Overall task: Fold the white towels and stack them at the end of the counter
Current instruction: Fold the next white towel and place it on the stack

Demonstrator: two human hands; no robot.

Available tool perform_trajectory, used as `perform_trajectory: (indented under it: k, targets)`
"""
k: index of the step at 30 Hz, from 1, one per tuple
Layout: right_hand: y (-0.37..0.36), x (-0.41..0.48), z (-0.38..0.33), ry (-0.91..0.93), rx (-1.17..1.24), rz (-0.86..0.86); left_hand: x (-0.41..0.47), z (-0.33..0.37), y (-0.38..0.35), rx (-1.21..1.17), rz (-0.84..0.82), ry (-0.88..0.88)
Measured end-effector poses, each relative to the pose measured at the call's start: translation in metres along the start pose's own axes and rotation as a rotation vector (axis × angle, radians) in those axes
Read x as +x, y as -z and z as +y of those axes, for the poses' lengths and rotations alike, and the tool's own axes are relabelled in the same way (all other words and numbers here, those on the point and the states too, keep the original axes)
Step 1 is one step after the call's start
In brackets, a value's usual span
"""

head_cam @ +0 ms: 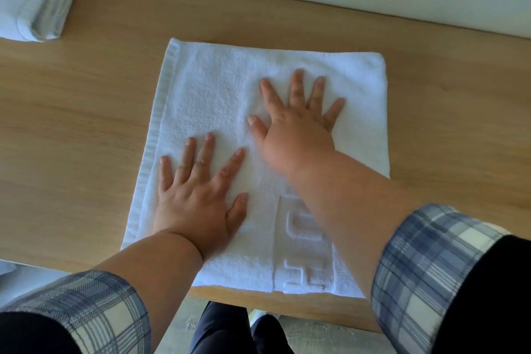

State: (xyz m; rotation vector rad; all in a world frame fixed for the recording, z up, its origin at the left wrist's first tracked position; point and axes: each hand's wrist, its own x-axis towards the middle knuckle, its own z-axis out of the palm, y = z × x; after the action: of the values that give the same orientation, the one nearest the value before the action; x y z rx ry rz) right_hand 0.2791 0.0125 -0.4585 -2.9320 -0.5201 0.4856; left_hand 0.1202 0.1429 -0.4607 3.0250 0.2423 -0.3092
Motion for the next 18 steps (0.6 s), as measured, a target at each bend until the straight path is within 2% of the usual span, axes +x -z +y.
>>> perform_trajectory:
  k: [10, 12, 13, 15, 17, 18]
  targets:
    - [0.025, 0.058, 0.028, -0.187, -0.025, 0.028, 0.0, -0.001, 0.002, 0.0, 0.008, -0.022]
    - [0.028, 0.051, 0.021, -0.19, 0.063, 0.111, -0.001, -0.001, 0.002, -0.002, 0.01, -0.024]
    - [0.026, 0.043, 0.015, -0.133, 0.114, 0.197, -0.001, -0.001, 0.002, -0.002, 0.011, -0.022]
    - [0.016, 0.016, -0.001, 0.101, 0.173, 0.346, -0.001, -0.001, 0.002, 0.007, 0.006, -0.017]
    - [0.002, -0.008, -0.015, 0.312, 0.132, 0.29, -0.001, -0.001, 0.002, 0.012, -0.001, -0.007]
    - [-0.004, -0.013, -0.018, 0.342, 0.094, 0.206, -0.001, -0.001, 0.002, 0.015, -0.004, -0.005]
